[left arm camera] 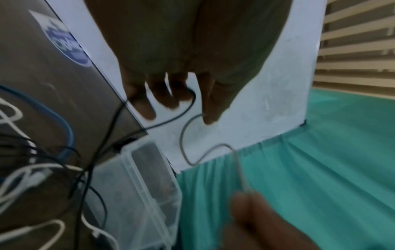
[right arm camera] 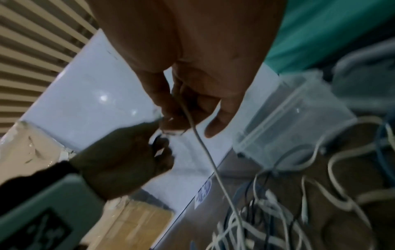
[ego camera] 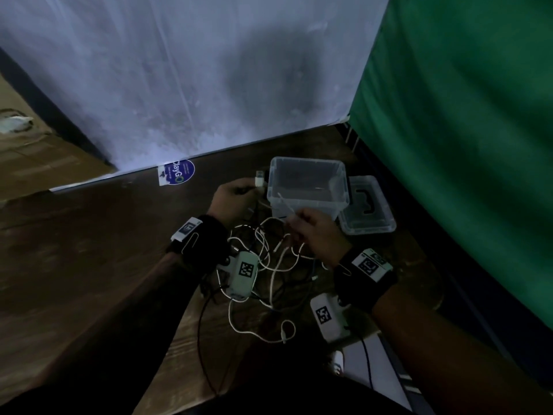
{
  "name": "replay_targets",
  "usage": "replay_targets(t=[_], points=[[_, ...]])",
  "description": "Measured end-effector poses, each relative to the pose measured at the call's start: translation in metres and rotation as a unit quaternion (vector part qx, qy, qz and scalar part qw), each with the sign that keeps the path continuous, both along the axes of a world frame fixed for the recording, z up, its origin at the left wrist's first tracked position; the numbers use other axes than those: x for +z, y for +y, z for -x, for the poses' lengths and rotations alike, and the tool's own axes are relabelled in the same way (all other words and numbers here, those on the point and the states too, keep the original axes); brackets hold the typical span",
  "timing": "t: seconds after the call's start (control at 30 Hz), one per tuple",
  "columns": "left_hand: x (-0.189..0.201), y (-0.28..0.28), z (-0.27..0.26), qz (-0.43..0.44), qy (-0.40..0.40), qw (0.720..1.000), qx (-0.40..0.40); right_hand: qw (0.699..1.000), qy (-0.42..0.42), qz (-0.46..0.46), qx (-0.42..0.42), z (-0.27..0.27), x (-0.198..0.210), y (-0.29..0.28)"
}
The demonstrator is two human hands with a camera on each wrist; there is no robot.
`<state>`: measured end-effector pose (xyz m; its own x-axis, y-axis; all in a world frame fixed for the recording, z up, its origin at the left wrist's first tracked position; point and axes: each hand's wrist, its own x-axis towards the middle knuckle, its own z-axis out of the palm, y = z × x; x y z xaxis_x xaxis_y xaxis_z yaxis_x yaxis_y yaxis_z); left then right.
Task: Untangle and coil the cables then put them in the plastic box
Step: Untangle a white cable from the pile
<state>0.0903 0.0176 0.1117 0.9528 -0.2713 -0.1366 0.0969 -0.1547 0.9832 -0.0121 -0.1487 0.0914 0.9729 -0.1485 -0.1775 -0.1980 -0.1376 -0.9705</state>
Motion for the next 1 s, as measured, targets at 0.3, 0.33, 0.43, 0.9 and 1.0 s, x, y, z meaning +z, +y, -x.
replay_targets(t=[0.3, 0.33, 0.43, 0.9, 1.0], points=[[-0.016, 0.029, -0.005, -0.228, -0.110, 0.967, 0.017, 0.985, -0.091, 0.137, -0.049, 0.006, 0.031, -0.027], [-0.010, 0.024, 0.000, -0.213, -0.158, 0.964, -0.011, 0.983, -0.100, 0.151, -0.033, 0.006, 0.036, -0.025], [0.012, -0.001, 0.024, -0.106, -0.205, 0.957, -0.174, 0.982, -0.098, 0.155, 0.036, 0.005, 0.049, -0.022], [0.023, -0.012, 0.039, 0.081, 0.170, 0.957, -0.220, 0.966, -0.166, 0.179, -0.086, 0.000, 0.066, -0.085], [0.028, -0.009, 0.044, 0.118, 0.225, 0.931, -0.261, 0.966, -0.144, 0.181, -0.116, -0.003, 0.054, -0.095]])
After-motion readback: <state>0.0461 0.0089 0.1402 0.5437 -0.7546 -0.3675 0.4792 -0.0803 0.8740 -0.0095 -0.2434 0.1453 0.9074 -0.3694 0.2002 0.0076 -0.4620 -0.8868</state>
